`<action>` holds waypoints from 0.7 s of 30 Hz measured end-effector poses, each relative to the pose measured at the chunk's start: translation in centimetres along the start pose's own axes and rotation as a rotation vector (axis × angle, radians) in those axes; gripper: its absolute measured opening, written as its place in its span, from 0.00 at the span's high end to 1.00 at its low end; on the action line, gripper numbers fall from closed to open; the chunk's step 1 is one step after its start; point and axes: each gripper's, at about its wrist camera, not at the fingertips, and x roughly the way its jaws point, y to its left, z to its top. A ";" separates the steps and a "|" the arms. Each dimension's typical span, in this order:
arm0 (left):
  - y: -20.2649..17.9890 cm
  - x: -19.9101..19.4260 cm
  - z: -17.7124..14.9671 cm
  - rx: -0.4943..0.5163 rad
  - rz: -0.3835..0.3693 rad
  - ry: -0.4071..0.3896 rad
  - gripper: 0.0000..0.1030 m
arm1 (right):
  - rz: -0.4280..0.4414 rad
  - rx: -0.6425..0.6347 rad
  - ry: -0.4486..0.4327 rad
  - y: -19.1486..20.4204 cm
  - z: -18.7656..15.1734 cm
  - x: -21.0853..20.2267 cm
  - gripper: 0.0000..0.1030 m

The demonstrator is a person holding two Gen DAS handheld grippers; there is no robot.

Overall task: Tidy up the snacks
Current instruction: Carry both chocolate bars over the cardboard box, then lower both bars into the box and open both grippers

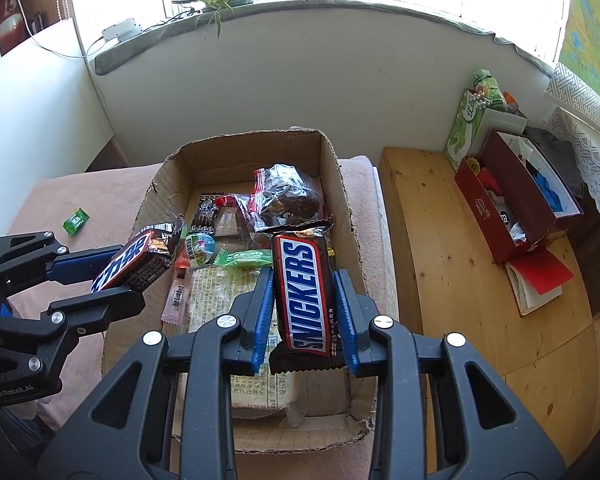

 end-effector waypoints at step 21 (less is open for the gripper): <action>-1.3 -2.0 0.2 0.024 0.025 -0.037 0.64 | -0.058 0.001 -0.063 0.3 0.1 -2.3 0.30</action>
